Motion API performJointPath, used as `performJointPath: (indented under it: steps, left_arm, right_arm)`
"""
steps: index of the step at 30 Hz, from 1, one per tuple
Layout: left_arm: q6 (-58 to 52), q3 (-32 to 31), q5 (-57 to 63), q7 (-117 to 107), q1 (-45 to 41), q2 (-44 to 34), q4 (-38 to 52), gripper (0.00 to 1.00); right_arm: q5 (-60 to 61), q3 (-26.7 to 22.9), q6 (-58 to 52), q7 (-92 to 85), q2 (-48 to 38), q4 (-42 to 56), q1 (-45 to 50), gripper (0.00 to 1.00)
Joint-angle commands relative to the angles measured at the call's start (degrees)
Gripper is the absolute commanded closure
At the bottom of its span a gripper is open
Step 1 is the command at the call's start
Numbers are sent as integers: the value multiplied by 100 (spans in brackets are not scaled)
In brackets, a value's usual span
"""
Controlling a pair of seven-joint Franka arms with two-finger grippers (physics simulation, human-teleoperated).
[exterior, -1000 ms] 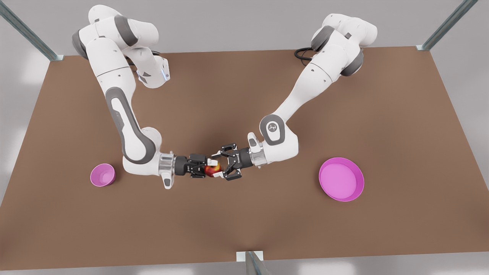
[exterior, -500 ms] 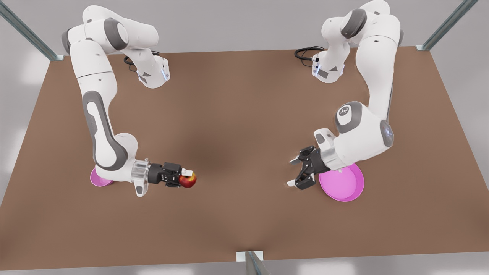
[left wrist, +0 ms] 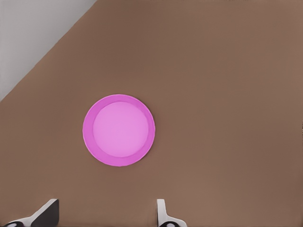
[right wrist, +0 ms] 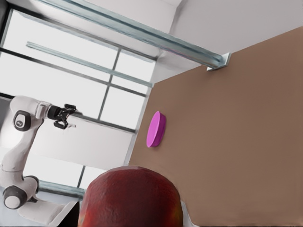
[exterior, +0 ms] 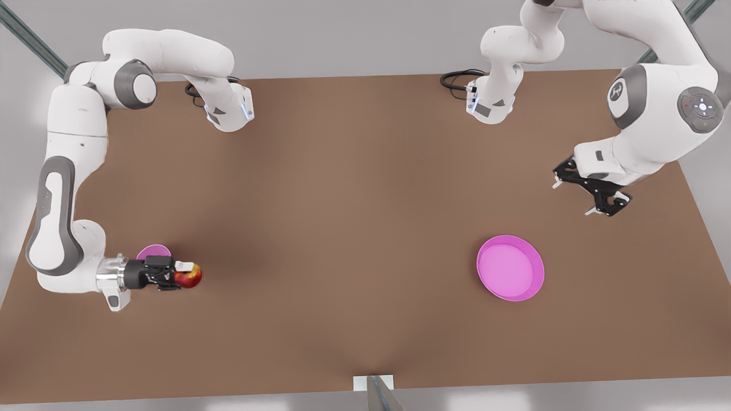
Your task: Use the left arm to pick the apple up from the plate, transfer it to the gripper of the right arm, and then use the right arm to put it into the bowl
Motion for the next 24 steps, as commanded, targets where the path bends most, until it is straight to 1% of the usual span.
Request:
performJointPath:
  steps: [1,4,8,15,18,24]
  left_arm:
    - [19,6,-51,-3907,-56,20,5,0]
    - [98,-2,319,-4592,-109,310,57,0]
    - [116,-2,292,-5208,-74,539,242,0]
    - [160,6,292,-5542,-65,556,268,0]
    - [160,6,292,-5542,-74,591,268,0]
    - [160,6,283,-5542,-74,600,268,0]
  right_arm:
    - [-551,5,-886,178,-8,4,-151,31]
    - [-779,-83,-1053,231,-16,118,-406,31]
    - [-1069,-127,-1053,222,-8,197,-582,31]
    - [-1403,-812,-816,-59,45,574,-573,31]
    - [-1676,-962,-508,-121,177,777,-573,32]
    - [-2396,-979,-192,-121,230,759,-468,33]
